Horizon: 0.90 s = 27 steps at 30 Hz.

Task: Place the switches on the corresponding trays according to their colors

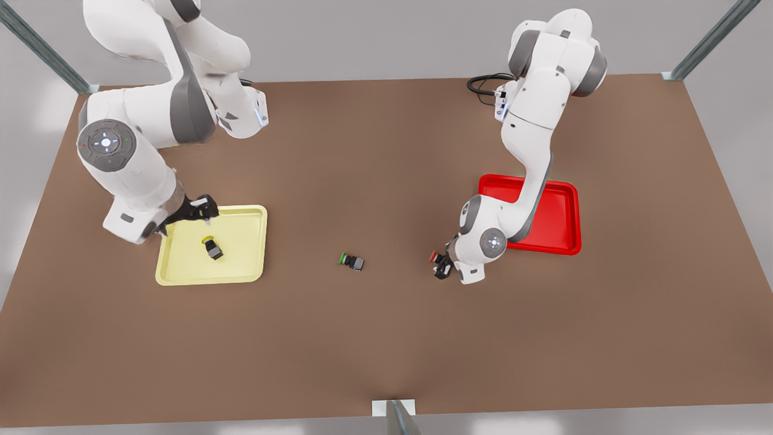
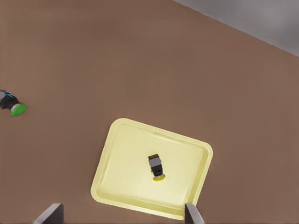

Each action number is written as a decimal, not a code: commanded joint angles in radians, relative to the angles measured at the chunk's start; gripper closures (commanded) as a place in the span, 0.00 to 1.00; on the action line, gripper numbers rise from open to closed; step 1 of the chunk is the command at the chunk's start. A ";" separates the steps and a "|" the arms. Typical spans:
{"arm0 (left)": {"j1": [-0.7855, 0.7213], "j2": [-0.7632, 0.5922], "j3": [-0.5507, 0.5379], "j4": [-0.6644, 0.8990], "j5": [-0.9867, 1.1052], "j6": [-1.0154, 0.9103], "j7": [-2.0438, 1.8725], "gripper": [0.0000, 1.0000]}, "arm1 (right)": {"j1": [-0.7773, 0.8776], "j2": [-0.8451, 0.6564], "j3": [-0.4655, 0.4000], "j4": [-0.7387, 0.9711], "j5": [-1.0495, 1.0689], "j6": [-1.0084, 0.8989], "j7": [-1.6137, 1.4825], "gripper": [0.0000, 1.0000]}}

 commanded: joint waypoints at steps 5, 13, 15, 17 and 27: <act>0.003 -0.005 0.002 0.000 -0.024 0.021 0.038 0.01 | -0.011 -0.045 -0.005 -0.037 0.058 -0.008 0.051 0.00; 0.005 -0.004 0.017 -0.015 0.000 0.021 0.095 0.01 | 0.003 -0.011 0.006 -0.046 0.047 -0.010 0.208 0.00; 0.009 -0.001 0.017 -0.012 -0.008 0.024 0.092 0.01 | 0.000 -0.010 0.006 -0.046 0.047 -0.010 0.209 0.00; 0.008 0.005 0.017 -0.011 -0.011 0.032 0.092 0.01 | 0.000 -0.010 0.006 -0.046 0.047 -0.011 0.209 0.00; -0.006 0.024 0.017 -0.012 -0.026 0.063 0.083 0.39 | 0.000 -0.004 0.006 -0.046 0.047 -0.010 0.211 0.00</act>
